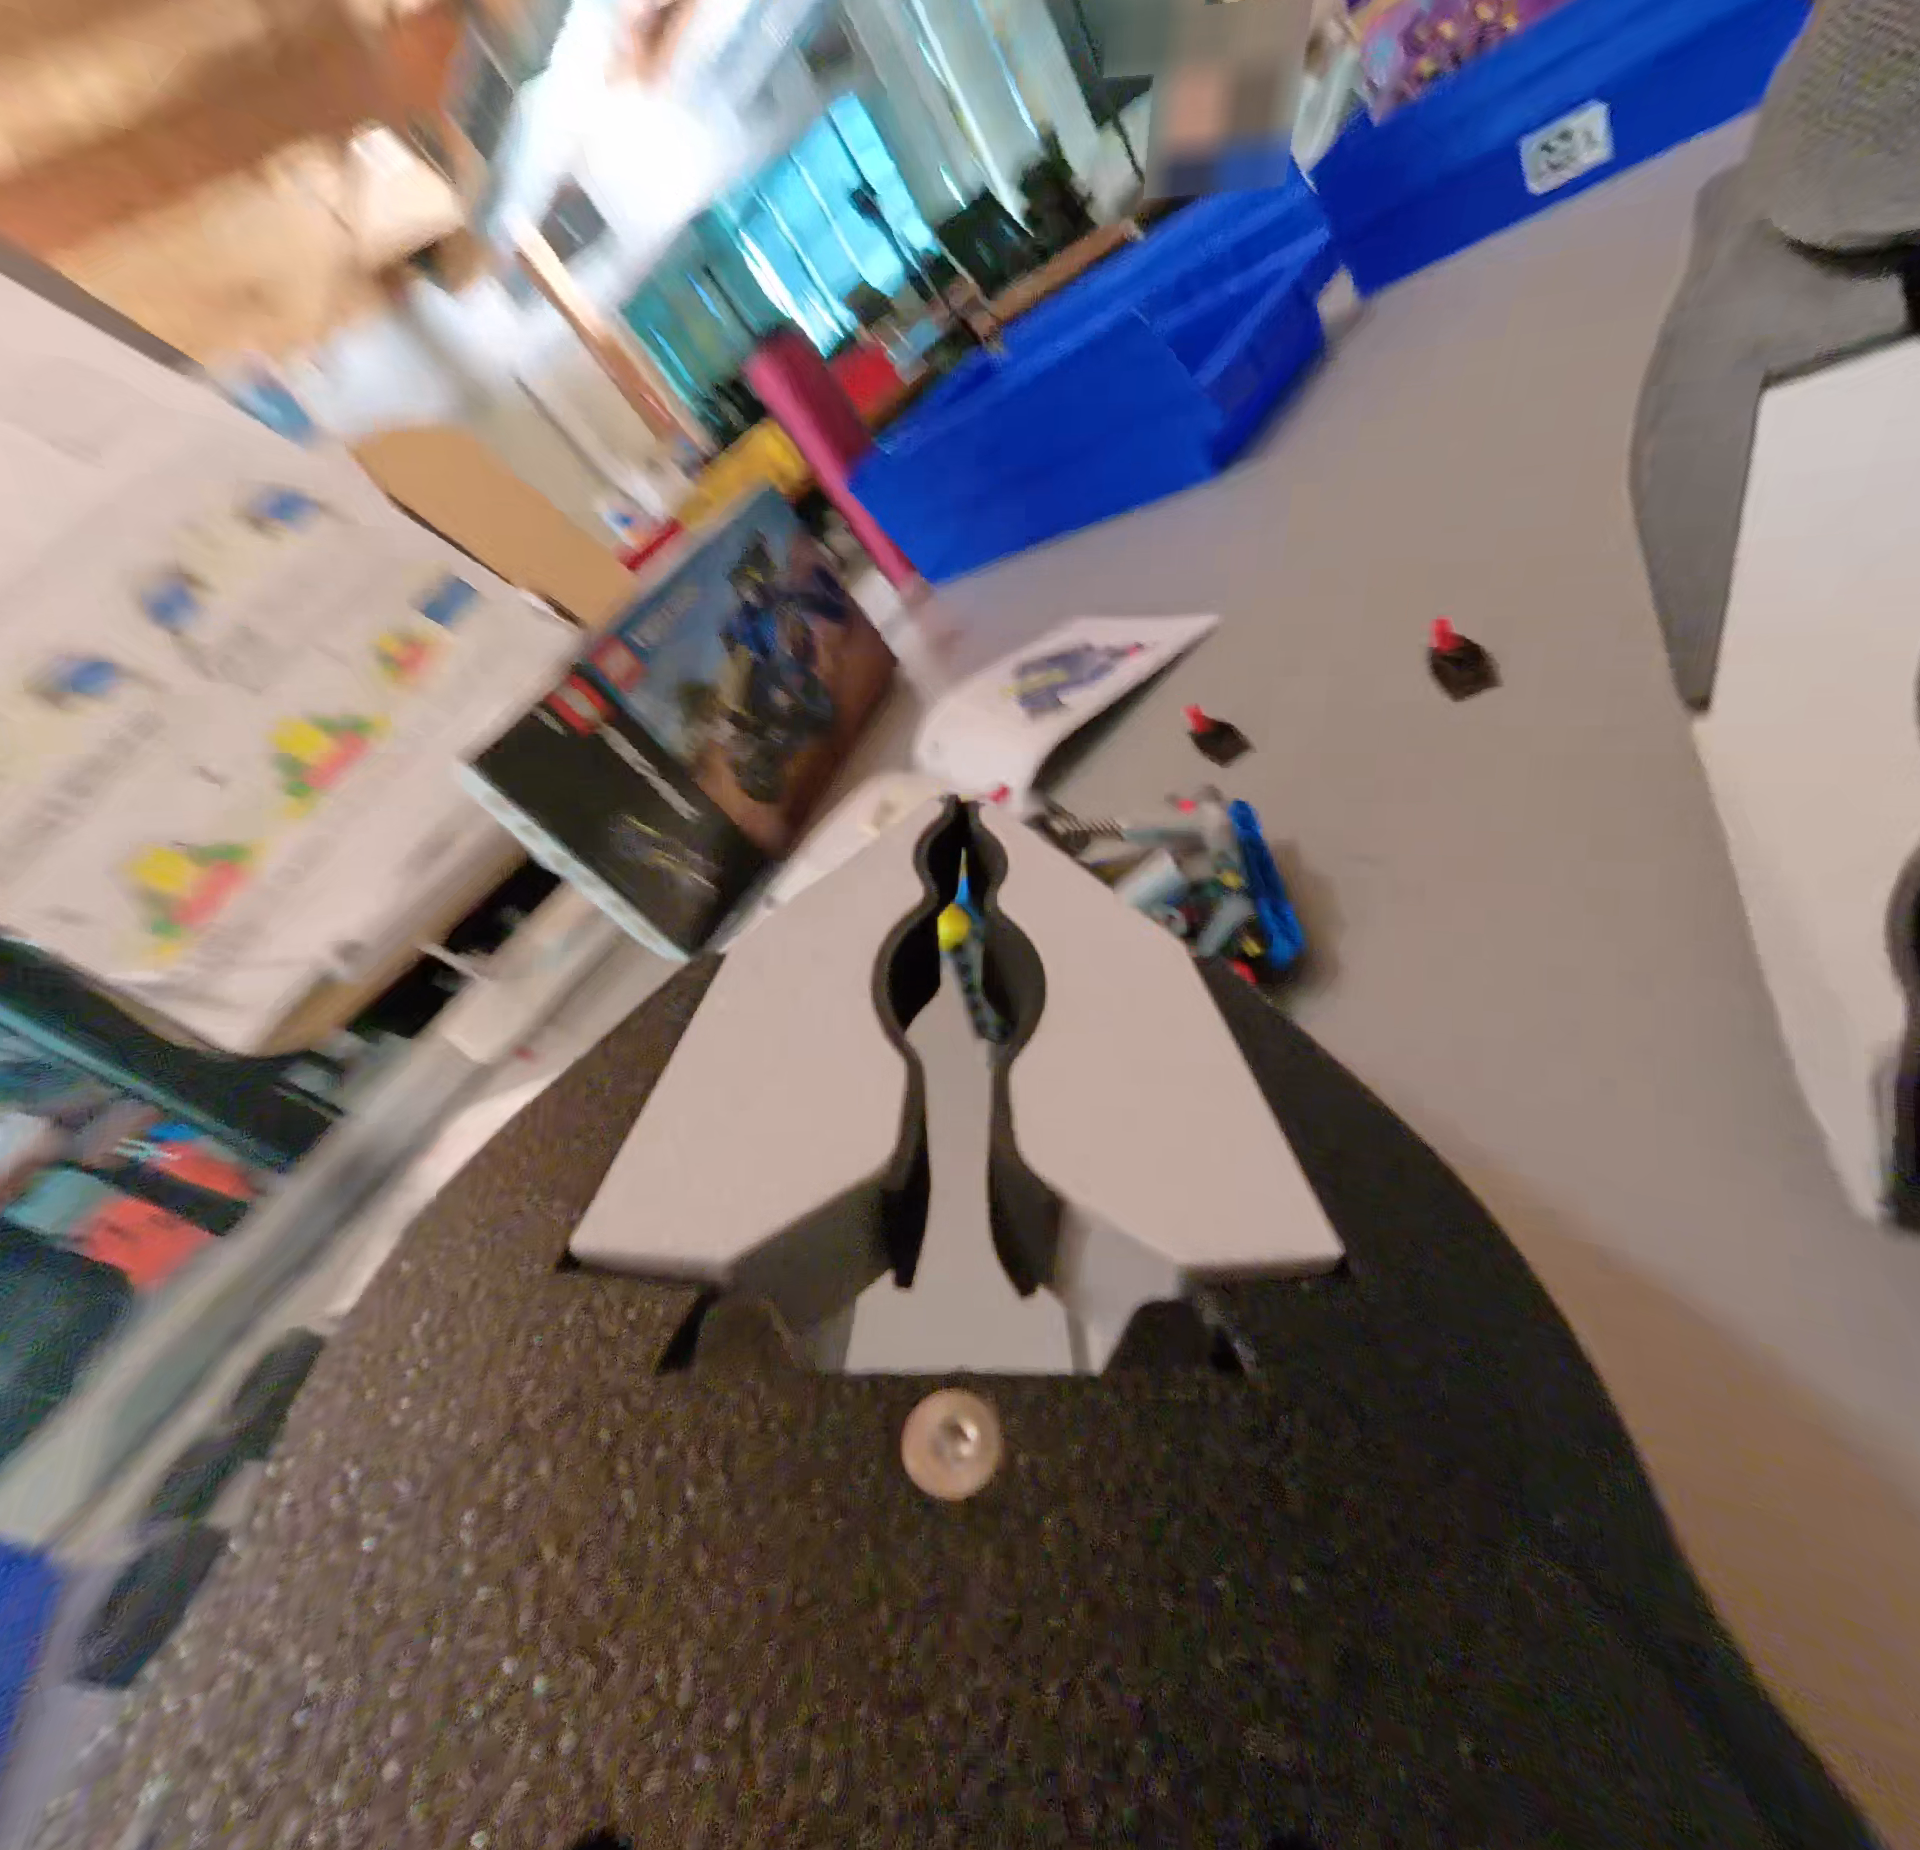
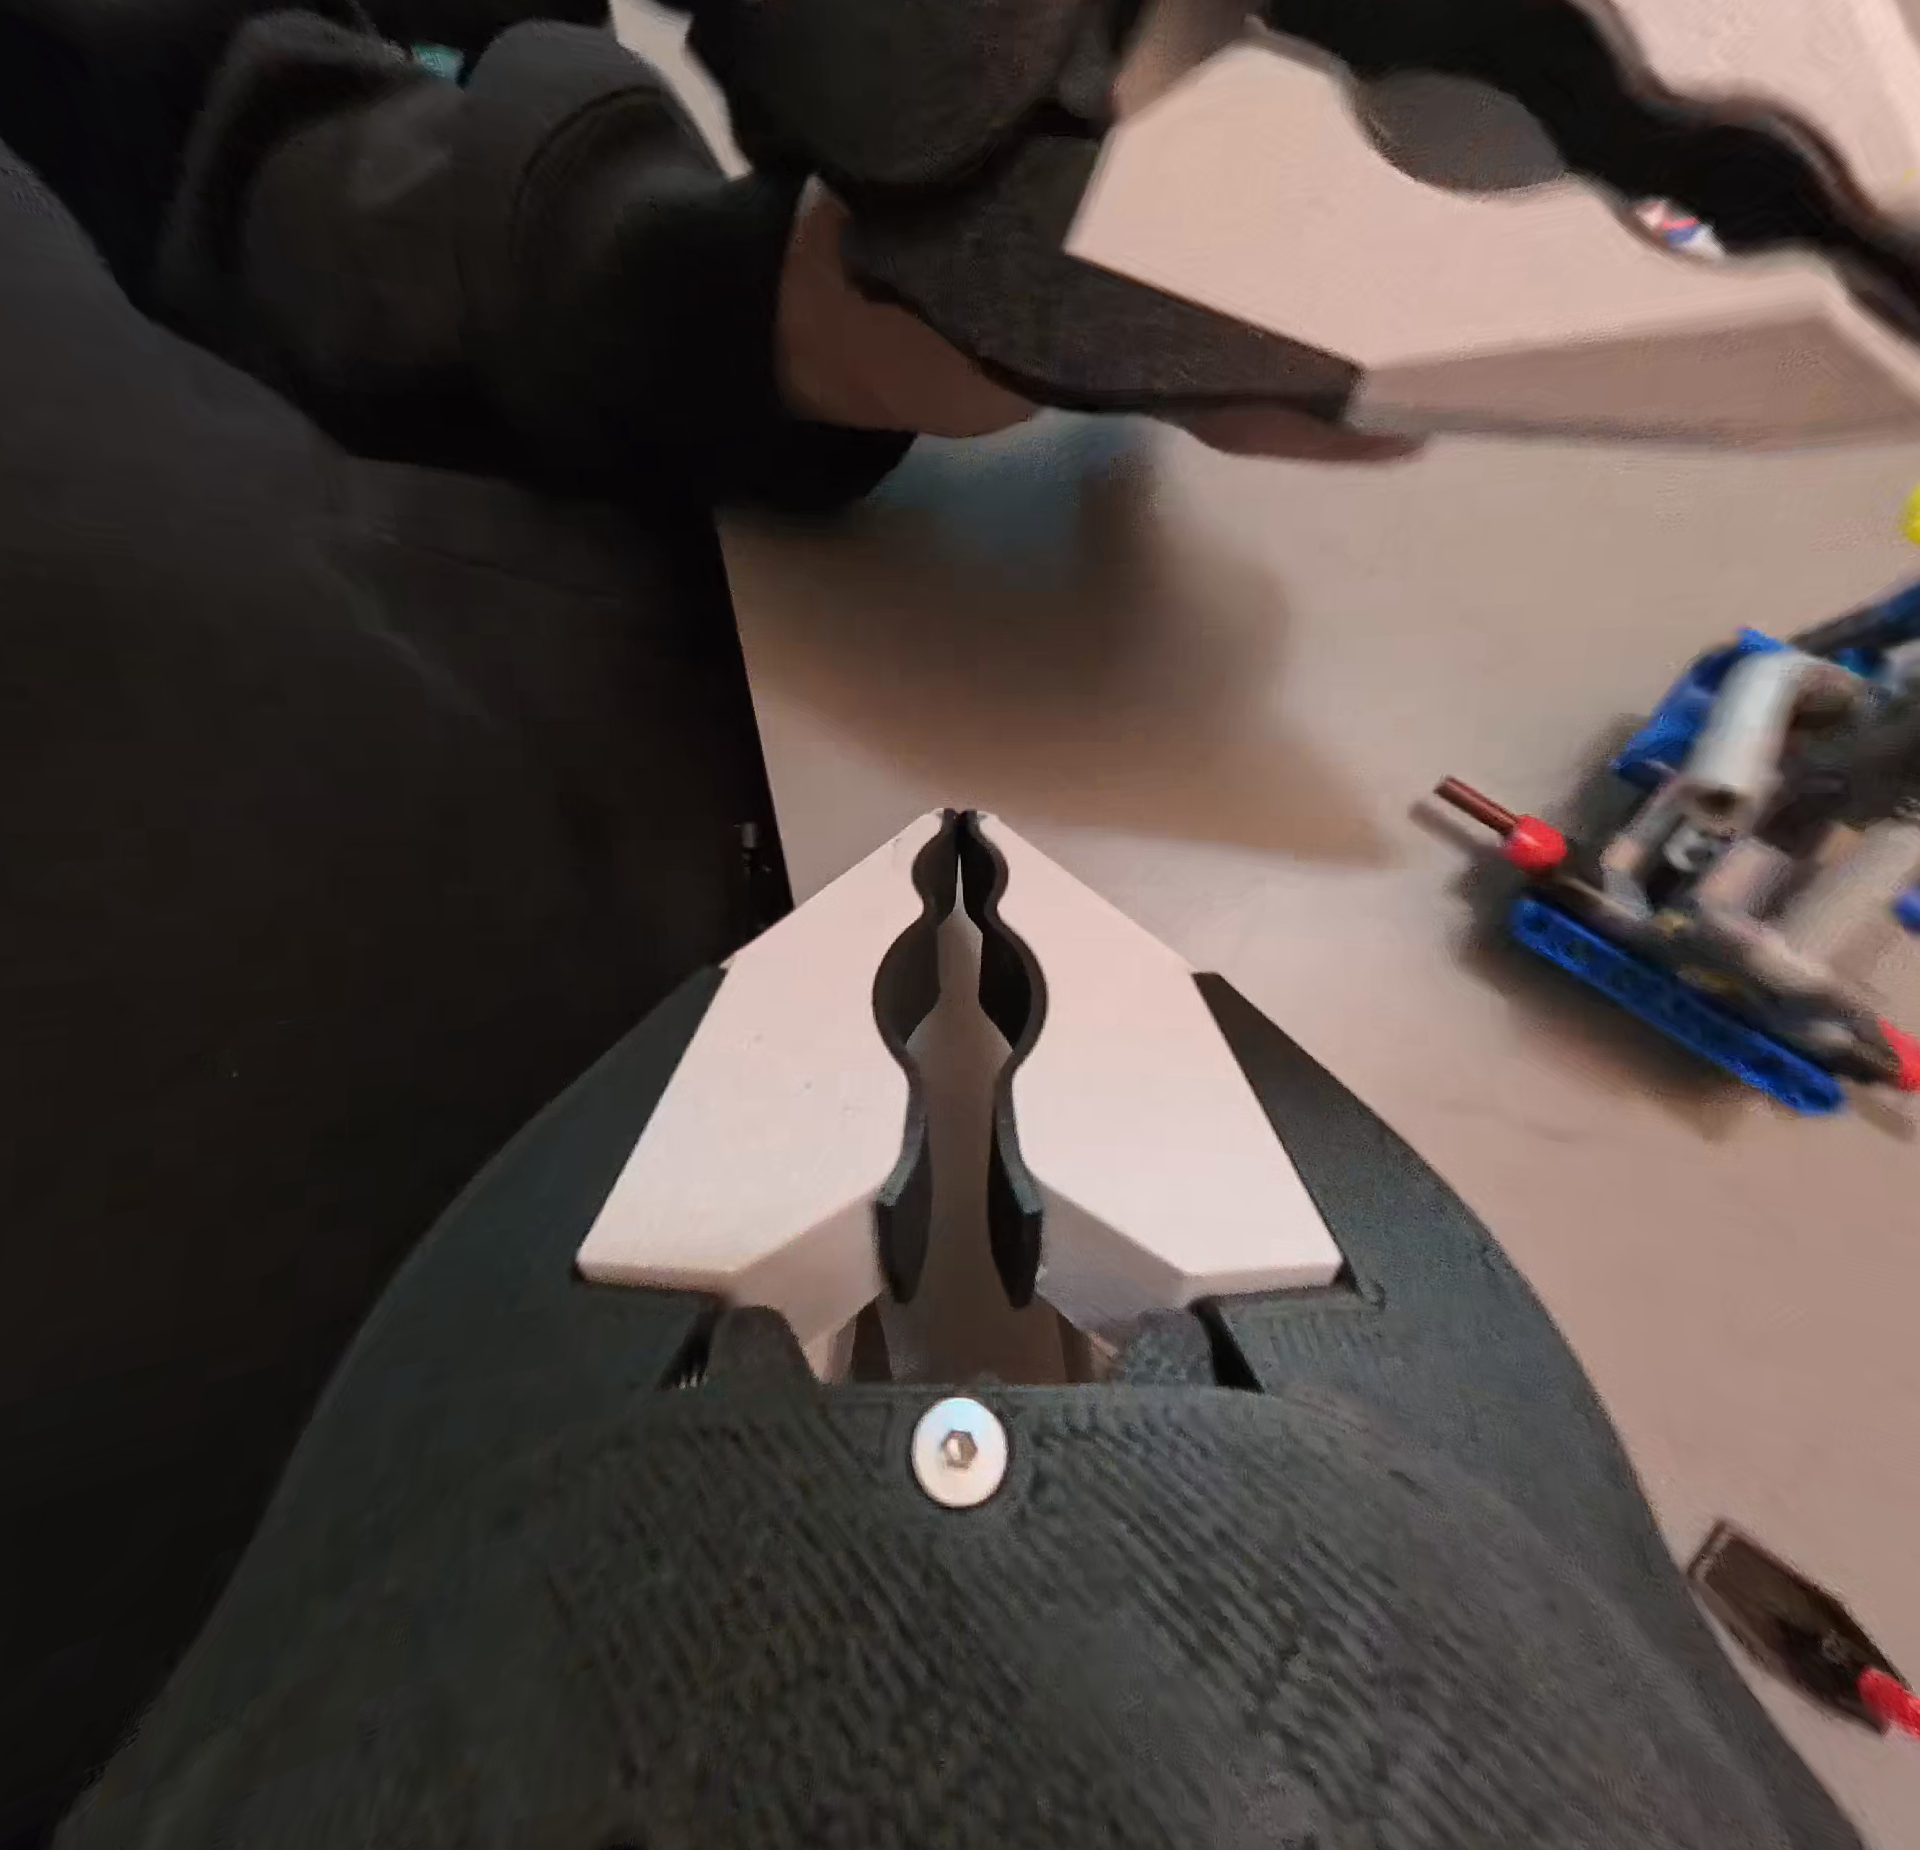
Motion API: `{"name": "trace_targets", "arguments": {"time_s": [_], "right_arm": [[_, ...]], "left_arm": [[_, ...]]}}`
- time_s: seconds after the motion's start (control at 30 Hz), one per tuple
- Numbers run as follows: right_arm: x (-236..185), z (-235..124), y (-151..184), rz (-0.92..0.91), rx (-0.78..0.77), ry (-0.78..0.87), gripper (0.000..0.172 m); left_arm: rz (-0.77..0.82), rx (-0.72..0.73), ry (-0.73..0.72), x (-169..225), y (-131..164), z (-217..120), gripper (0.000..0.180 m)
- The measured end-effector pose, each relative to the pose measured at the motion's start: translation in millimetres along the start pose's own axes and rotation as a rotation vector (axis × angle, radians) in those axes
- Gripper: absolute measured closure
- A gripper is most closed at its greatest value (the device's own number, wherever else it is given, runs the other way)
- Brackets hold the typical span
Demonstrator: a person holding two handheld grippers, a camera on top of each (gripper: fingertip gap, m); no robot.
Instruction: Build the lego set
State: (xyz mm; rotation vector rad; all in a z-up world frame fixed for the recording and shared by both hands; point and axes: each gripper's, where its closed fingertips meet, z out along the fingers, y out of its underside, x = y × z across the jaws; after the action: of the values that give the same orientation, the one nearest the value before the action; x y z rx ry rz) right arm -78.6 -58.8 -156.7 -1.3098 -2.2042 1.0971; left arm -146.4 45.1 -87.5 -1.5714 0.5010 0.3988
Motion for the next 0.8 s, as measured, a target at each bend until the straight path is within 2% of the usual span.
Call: {"name": "trace_targets", "arguments": {"time_s": [0.07, 0.1, 0.2, 0.27, 0.37, 0.47, 0.57, 0.63, 0.7, 0.8], "right_arm": [[-5.9, -12.1, -2.2, 0.007, 0.073, 0.004, 0.172], [-21.6, -16.7, -0.6, -0.014, 0.091, -0.066, 0.172], [-51.3, -13.8, 23.0, -0.097, -0.065, -0.116, 0.172], [-49.3, -2.9, 39.5, -0.214, -0.167, 0.019, 0.155], [-54.5, 11.1, 43.7, -0.377, -0.155, 0.098, 0.153], [-54.0, 22.3, 68.3, -0.320, -0.265, 0.095, 0.162], [-46.3, 29.9, 76.5, -0.383, -0.288, 0.171, 0.169], [-48.1, 31.3, 73.4, -0.460, -0.291, 0.191, 0.172], [-55.3, 26.7, 64.0, -0.621, -0.249, 0.222, 0.172], [-63.7, 16.9, 61.7, -0.566, -0.229, 0.205, 0.172]], "left_arm": [[0.084, 0.032, -0.017, 4.8, -3.7, -8.2, 0.180], [0.099, 0.034, 0.008, 11.3, -3.8, -9.1, 0.180], [0.148, 0.024, 0.077, 26.2, -2.5, -5.3, 0.180], [0.200, 0.011, 0.113, 34.6, 0.7, -1.3, 0.180], [0.271, 0.038, 0.157, 46.9, -4.4, -1.1, 0.180], [0.372, 0.046, 0.145, 50.1, -4.7, -0.5, 0.180], [0.454, -0.002, 0.134, 51.6, 3.5, 3.1, 0.180], [0.483, 0.004, 0.146, 55.9, 3.8, 2.1, 0.180], [0.481, 0.019, 0.145, 56.1, 2.6, -0.5, 0.180], [0.390, 0.056, 0.151, 51.8, -3.3, -5.3, 0.180]]}}
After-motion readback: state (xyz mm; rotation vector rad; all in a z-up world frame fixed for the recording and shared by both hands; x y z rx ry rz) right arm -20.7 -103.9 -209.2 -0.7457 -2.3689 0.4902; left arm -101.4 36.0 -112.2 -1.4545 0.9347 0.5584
